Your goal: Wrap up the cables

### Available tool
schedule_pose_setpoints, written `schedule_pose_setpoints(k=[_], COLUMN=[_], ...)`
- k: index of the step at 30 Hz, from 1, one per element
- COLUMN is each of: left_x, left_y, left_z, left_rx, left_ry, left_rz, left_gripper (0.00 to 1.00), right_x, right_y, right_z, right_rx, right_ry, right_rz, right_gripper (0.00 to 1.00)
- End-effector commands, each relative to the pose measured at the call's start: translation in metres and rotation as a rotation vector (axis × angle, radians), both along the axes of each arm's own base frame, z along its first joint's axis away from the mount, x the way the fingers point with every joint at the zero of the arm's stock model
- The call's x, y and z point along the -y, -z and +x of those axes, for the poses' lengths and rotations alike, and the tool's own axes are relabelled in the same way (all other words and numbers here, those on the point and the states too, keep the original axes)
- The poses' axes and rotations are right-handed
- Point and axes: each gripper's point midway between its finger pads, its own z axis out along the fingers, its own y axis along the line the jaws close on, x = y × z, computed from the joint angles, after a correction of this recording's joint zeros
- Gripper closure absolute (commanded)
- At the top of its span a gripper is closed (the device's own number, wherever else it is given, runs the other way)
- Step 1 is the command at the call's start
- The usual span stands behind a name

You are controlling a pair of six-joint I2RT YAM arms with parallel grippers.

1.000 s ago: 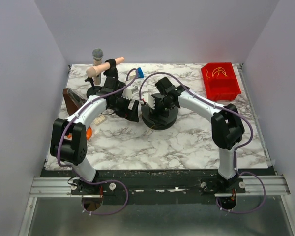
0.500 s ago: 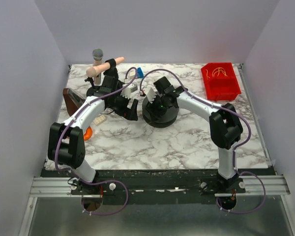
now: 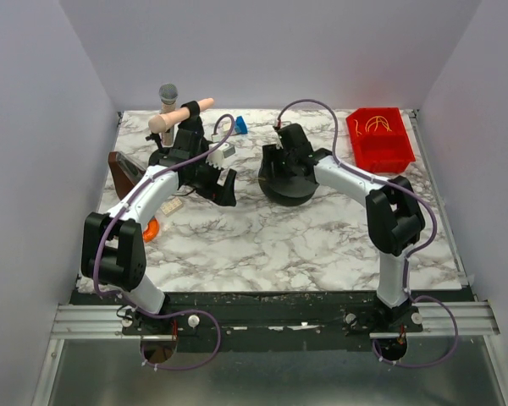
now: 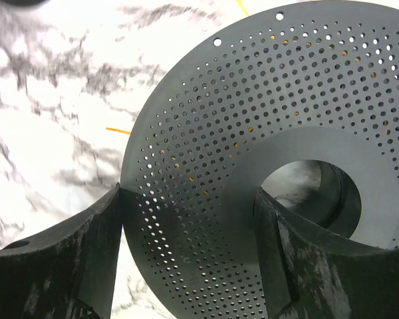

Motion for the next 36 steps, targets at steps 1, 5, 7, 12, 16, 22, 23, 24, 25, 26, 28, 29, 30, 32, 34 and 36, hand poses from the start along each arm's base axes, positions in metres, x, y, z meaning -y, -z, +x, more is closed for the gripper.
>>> schedule_pose_setpoints(k=[1, 5, 7, 12, 16, 22, 23, 24, 25, 26, 28, 29, 30, 32, 34, 36], left_x=[-0.003, -0.004, -0.005, -0.005, -0.005, -0.009, -0.009, -0.009, -0.01, -0.01, -0.011, -0.011, -0.012, -0.013, -0.014, -0.016], left_y=[-0.017, -0.017, -0.016, -0.011, -0.013, -0.013, -0.014, -0.014, -0.014, -0.014, -0.015, -0.014, -0.014, -0.015, -0.013, -0.016], left_z=[0.003, 0.001, 0.001, -0.001, -0.001, -0.001, 0.001, 0.002, 0.003, 0.003, 0.006, 0.006, 0.007, 0.008, 0.01, 0.013], left_rx=[0.056, 0.056, 0.056, 0.036, 0.041, 0.062, 0.069, 0.074, 0.076, 0.08, 0.092, 0.091, 0.096, 0.102, 0.113, 0.152], left_ry=[-0.001, 0.002, 0.004, 0.009, 0.019, 0.03, 0.029, 0.028, 0.025, 0.023, 0.021, 0.021, 0.022, 0.023, 0.023, 0.018], left_rz=[-0.008, -0.005, -0.003, 0.0, 0.0, 0.025, 0.027, 0.028, 0.032, 0.034, 0.04, 0.045, 0.05, 0.054, 0.061, 0.066], left_gripper=[0.01, 0.01, 0.01, 0.01, 0.01, 0.01, 0.01, 0.01, 0.01, 0.01, 0.01, 0.01, 0.01, 0.01, 0.01, 0.01], right_x=[0.005, 0.01, 0.012, 0.016, 0.017, 0.011, 0.01, 0.008, 0.007, 0.006, 0.005, 0.004, 0.003, -0.002, -0.004, 0.001], right_y=[0.007, 0.011, 0.013, 0.012, 0.029, 0.019, 0.01, 0.003, -0.006, -0.015, -0.03, -0.037, -0.043, -0.058, -0.076, -0.095], right_z=[0.025, 0.037, 0.041, 0.053, 0.055, 0.053, 0.055, 0.057, 0.059, 0.061, 0.064, 0.064, 0.064, 0.061, 0.058, 0.049], right_rx=[-0.016, -0.008, -0.014, 0.002, -0.021, -0.022, -0.007, 0.007, 0.025, 0.041, 0.068, 0.077, 0.086, 0.105, 0.137, 0.192], right_ry=[0.231, 0.283, 0.294, 0.304, 0.283, 0.23, 0.225, 0.219, 0.213, 0.209, 0.203, 0.197, 0.187, 0.15, 0.113, 0.088], right_rz=[0.088, 0.077, 0.078, 0.029, -0.029, -0.016, -0.007, -0.001, 0.004, 0.01, 0.023, 0.029, 0.036, 0.061, 0.087, 0.1], right_gripper=[0.66, 0.66, 0.66, 0.62, 0.57, 0.17, 0.03, 0.0, 0.0, 0.0, 0.0, 0.0, 0.0, 0.0, 0.0, 0.0])
